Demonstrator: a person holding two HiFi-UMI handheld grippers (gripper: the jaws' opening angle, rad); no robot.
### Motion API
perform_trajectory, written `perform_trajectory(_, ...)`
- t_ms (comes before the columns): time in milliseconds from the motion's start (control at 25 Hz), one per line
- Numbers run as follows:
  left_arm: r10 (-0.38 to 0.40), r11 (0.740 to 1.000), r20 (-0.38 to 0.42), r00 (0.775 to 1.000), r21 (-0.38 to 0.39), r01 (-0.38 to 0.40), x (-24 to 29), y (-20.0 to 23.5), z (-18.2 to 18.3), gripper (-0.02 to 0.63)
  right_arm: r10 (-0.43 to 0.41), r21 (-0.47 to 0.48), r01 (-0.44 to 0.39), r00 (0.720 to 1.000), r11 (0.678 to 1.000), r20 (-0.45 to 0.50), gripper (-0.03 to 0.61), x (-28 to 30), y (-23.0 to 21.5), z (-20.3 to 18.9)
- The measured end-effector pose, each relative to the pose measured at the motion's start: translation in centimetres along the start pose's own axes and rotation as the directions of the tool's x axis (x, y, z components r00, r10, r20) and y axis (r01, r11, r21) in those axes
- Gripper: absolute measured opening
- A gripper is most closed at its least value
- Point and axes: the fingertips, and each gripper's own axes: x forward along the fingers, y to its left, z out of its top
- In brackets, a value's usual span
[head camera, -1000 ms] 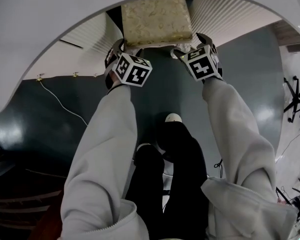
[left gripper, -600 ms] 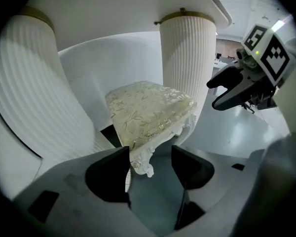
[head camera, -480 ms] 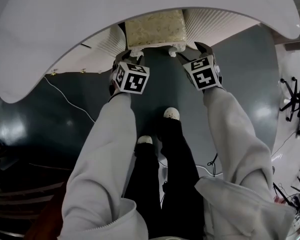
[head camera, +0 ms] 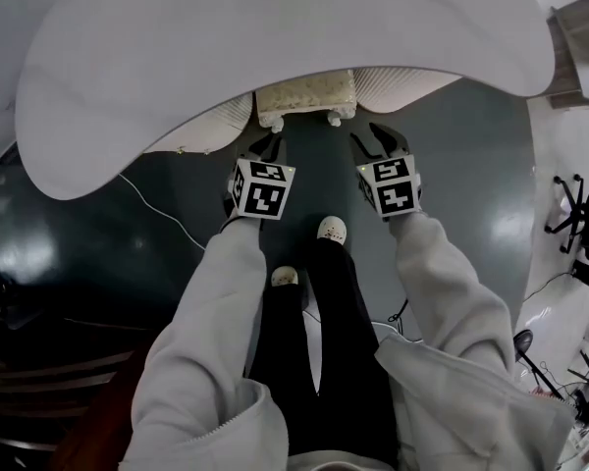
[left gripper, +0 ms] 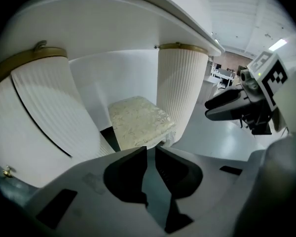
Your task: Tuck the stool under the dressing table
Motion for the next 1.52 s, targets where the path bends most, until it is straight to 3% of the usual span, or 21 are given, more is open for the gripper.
perform_trajectory(160, -0.022, 0.993, 0.015, 1.0, -0.116, 0.024, -2.6, -0.8, 0.8, 0.038, 0.025, -0.02, -0.025, 0.999, 0.999, 0.019, 0.186, -2.5, 1.6, 1.0)
perform_trajectory(480, -0.051, 0.975, 0.046, 0.998, -0.213, 0.059, -7.1, -2.9, 2.1, 0.027, 0.09, 0.07, -0.094, 0.994, 0.993, 0.055, 0.112, -7.3, 3.6, 2.9)
perform_trajectory(600, -0.074, 0.966, 0.077, 0.994, -0.243, 0.091, -9.3, -4.0, 2.9, 0.025, 0.104, 0.129, -0.111, 0.993, 0.985, 0.057, 0.051, -9.1, 4.4, 3.5)
perform_trajectory(880, -0.085, 0.955, 0.143, 0.986, -0.272, 0.121, -14.4, -4.7, 4.2, 0.02, 0.105, 0.222, -0.125, 0.989, 0.967, 0.103, 0.049, -13.3, 5.9, 5.6)
perform_trajectory(1080, -0.083, 0.959, 0.225, 0.971, -0.248, 0.139, -18.1, -4.6, 6.9, 0.015, 0.087, 0.292, -0.129, 0.984, 0.948, 0.153, 0.049, -16.2, 5.7, 8.0)
perform_trajectory(1520, -0.046, 0.961, 0.331, 0.942, -0.243, 0.133, -25.2, -1.5, 12.2, 0.015, 0.034, 0.323, -0.121, 0.964, 0.939, 0.262, 0.049, -22.8, 5.9, 15.1)
